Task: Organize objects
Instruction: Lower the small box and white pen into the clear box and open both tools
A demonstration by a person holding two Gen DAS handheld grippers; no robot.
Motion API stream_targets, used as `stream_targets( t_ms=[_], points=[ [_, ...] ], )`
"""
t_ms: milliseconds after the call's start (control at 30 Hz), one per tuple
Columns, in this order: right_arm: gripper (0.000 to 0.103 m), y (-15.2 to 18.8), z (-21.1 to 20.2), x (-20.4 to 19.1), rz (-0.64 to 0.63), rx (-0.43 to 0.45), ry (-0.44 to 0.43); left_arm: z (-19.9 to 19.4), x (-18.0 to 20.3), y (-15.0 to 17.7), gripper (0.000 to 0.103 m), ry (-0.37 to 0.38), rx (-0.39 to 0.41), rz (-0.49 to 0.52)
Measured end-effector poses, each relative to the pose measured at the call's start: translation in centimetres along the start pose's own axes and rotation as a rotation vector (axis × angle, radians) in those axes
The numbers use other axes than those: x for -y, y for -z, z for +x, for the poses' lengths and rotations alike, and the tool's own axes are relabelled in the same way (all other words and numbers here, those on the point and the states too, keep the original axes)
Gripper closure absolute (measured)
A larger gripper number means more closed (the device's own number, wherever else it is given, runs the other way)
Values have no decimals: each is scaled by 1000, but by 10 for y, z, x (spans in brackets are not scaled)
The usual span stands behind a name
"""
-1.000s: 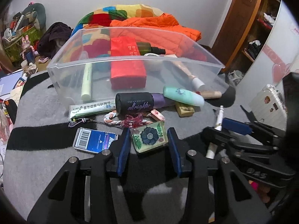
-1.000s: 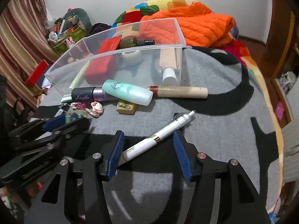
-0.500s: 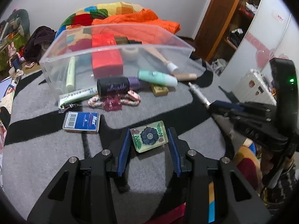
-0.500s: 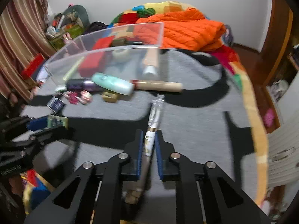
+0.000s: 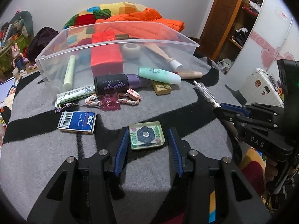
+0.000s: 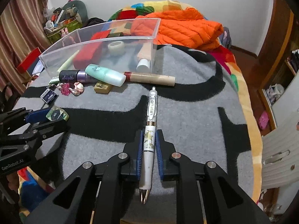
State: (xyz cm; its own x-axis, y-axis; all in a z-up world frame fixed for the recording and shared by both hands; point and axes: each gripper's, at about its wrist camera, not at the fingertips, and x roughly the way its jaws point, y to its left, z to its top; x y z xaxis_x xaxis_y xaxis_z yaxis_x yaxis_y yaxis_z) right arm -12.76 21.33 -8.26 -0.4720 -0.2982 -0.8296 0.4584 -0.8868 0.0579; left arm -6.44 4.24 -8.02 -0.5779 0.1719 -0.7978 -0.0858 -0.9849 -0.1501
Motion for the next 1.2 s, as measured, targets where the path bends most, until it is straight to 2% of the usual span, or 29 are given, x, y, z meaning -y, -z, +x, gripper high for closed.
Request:
stream_targets(
  t_ms=[67,333,633,833,1033,1200],
  points=[
    [92,0,-2,2,10,7,-9,-1,0,0,68,-26,8,4],
    [93,-18,-37,6,46,120,-48,-19,-14,-10,70,-8,55,-59],
    [93,-55,-73,0,47,257,-98,-61,-31,-46,70,-21,199,-100],
    [93,-86,-81,-8,5,328,-78,-73,-47,-73,70,-59,260,-111],
    [93,-120,-68,-18,-40,361,-33,-60,-67,-101,70,-89,247,-136],
    [93,-140,-39,-29,-91,320,0,-33,-79,-118,70,-124,191,-133]
  ],
)
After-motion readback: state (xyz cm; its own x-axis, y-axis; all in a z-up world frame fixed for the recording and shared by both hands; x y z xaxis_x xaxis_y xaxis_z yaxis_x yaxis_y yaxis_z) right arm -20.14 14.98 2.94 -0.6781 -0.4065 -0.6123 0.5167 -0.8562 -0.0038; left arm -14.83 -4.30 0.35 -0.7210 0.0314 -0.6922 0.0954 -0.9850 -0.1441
